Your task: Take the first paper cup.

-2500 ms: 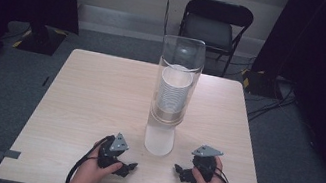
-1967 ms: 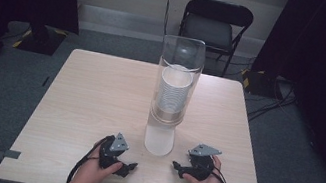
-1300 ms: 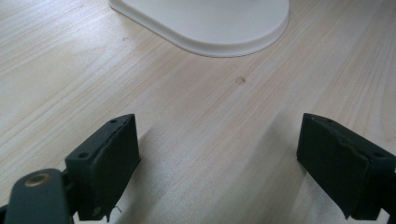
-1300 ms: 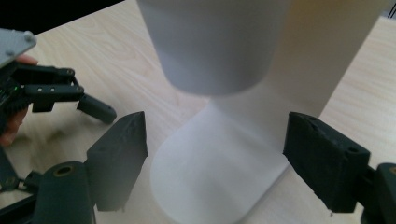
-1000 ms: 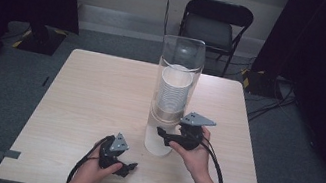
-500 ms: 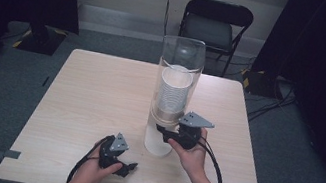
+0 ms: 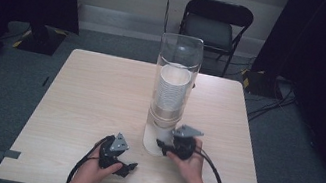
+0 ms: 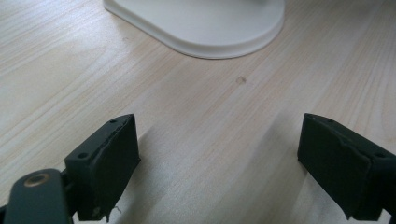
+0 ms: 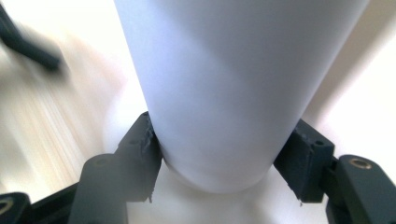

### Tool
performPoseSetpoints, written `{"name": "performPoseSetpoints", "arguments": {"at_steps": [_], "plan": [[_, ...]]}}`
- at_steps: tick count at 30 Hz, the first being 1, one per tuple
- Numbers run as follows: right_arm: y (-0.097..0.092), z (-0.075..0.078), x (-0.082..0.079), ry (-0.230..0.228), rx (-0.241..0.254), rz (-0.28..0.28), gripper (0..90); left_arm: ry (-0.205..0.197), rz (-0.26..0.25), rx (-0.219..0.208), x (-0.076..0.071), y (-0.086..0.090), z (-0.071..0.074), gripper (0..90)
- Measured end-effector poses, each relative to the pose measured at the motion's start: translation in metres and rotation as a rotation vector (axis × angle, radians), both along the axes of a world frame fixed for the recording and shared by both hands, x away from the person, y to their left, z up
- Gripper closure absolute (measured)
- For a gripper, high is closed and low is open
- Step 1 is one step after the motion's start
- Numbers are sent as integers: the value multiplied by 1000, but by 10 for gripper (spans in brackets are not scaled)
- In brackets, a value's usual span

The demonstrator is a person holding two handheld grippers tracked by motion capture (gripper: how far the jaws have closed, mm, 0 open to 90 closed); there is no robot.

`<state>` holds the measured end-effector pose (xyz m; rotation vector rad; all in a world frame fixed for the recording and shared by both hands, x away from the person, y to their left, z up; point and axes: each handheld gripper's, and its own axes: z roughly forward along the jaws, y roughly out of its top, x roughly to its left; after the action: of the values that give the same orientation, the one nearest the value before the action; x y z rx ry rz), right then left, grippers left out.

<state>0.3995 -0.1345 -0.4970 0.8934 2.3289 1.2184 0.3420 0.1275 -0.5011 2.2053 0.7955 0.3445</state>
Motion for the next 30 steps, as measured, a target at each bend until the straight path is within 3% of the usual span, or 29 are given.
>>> {"name": "performPoseSetpoints", "arguments": {"at_steps": [2, 3, 5, 7, 8, 16, 30], "plan": [[-5, 7, -2, -14, 52, -8, 367, -1, -2, 3, 0, 0, 0, 114], [-8, 11, -1, -20, 22, -4, 365, 0, -7, 4, 0, 0, 0, 114], [-15, 15, 2, 29, 16, 9, 363, -1, -7, 8, 1, 0, 0, 112], [-23, 17, 1, 13, -19, 9, 360, -1, -5, 4, 0, 0, 0, 111], [-29, 15, 2, 31, -32, 16, 359, -3, -5, 8, 1, 0, 0, 111], [-63, 4, 6, 79, -44, -37, 353, -4, -5, 7, 1, 0, 0, 111], [-67, -2, 14, 95, -67, -70, 342, -4, -4, 6, 0, 0, 0, 111]]}}
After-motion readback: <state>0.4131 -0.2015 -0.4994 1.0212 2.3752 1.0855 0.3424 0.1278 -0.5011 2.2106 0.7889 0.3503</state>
